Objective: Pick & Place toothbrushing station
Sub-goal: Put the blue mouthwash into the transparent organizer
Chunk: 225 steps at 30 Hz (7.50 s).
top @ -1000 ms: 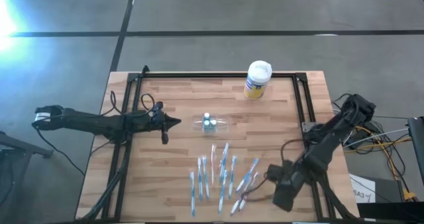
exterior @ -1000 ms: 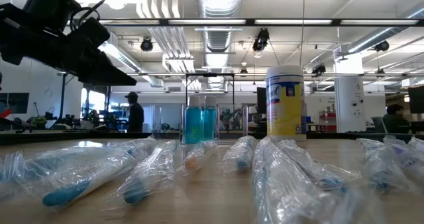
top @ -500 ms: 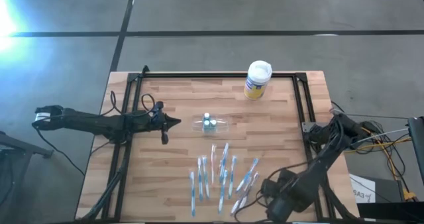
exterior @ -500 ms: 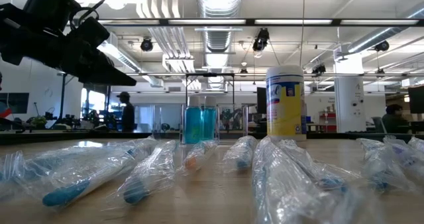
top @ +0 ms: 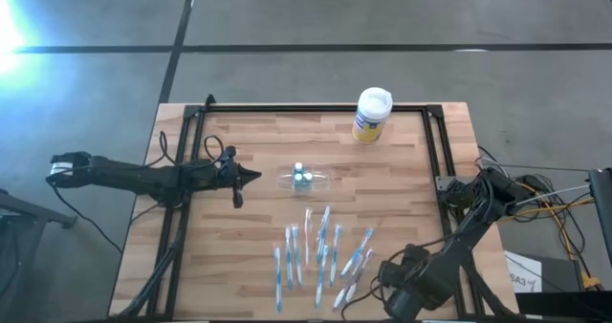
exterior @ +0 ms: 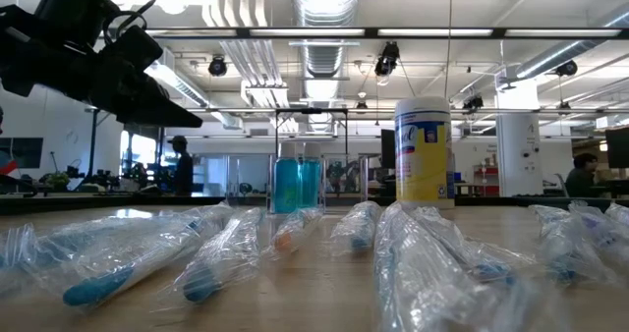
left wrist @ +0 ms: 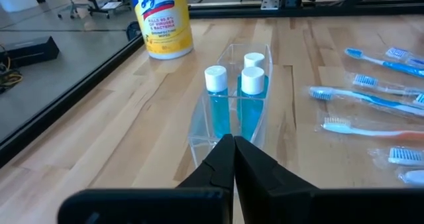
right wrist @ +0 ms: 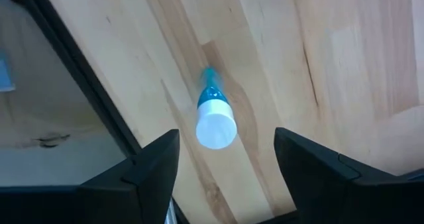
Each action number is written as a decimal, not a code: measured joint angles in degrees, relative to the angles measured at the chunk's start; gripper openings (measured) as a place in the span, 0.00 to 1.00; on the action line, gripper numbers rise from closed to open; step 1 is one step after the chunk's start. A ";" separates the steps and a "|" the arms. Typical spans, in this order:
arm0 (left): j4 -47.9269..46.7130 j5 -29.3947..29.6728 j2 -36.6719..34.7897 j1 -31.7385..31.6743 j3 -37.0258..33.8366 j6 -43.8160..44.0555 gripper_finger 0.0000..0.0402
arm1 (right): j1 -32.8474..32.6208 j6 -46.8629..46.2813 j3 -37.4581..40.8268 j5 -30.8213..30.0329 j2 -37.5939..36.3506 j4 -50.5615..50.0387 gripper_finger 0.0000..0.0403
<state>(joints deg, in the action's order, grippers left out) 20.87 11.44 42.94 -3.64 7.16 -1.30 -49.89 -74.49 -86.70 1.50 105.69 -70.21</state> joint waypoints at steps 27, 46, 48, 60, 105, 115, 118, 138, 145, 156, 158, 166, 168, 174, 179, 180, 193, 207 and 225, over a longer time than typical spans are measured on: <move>-1.67 -4.09 0.00 0.02 0.00 5.02 0.05 | -0.47 -0.21 3.59 -1.62 -0.19 4.12 0.56; -1.86 -4.22 0.02 0.07 0.00 5.81 0.05 | -0.54 -1.79 4.10 -1.57 -0.19 6.60 0.53; -1.97 -4.22 0.02 0.07 0.00 5.83 0.05 | -0.59 -1.92 4.31 -1.57 -0.19 6.76 0.53; -2.25 -4.17 0.01 0.04 0.00 5.84 0.03 | -0.61 -1.54 5.62 -1.45 -0.17 8.05 0.53; -2.09 -4.09 0.02 0.07 0.00 6.16 0.05 | 0.73 28.83 19.63 -37.36 -35.98 13.03 0.22; -2.02 -4.09 0.02 0.04 0.00 6.62 0.04 | 4.50 40.08 42.16 -37.73 -55.84 36.30 0.22; -2.02 -4.09 0.02 0.04 0.00 7.53 0.05 | 6.18 43.14 47.58 -37.70 -59.94 42.09 0.22; -1.46 -4.10 0.01 0.02 0.00 10.27 0.03 | 9.08 50.02 66.36 -37.51 -72.35 60.60 0.23; -1.43 -4.11 0.00 0.02 0.00 11.60 0.04 | 11.33 49.19 68.42 -37.53 -74.33 60.99 0.23; -1.43 -4.10 0.00 0.07 0.00 11.84 0.04 | 22.28 56.09 52.96 -30.68 -66.32 53.36 0.23; -1.43 -4.09 0.00 0.07 0.00 11.84 0.04 | 25.79 58.33 46.99 -28.93 -62.35 48.62 0.23; -1.43 -4.11 0.00 0.04 0.00 11.74 0.06 | 42.59 67.08 23.75 -13.63 -40.48 28.03 0.23; -1.43 -4.11 0.00 0.04 0.00 11.35 0.06 | 45.71 70.67 18.30 -10.84 -34.93 25.85 0.23; -1.43 -4.11 0.00 0.04 0.00 10.33 0.06 | 52.47 77.63 -0.34 -5.97 -18.78 14.59 0.23; -1.46 -4.11 0.00 0.02 0.00 9.92 0.07 | 54.98 82.62 -16.30 -5.77 -6.26 3.16 0.23; -1.49 -4.11 0.00 0.02 0.00 9.92 0.07 | 55.34 83.49 -19.10 -5.73 -3.99 1.34 0.23; -3.55 -4.11 0.00 0.02 0.00 9.88 0.05 | 57.44 91.26 -48.04 -5.91 19.00 -14.03 0.23; -3.97 -4.11 0.00 0.02 0.00 9.85 0.06 | 58.12 95.91 -43.44 -5.97 18.15 -8.37 0.23; -3.98 -4.11 0.00 0.04 0.00 9.85 0.07 | 58.21 98.90 -36.47 -4.72 17.80 -3.26 0.23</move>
<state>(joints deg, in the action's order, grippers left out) 16.89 7.33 42.94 -3.60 7.16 8.56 8.32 24.41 -123.16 -3.23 123.49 -73.47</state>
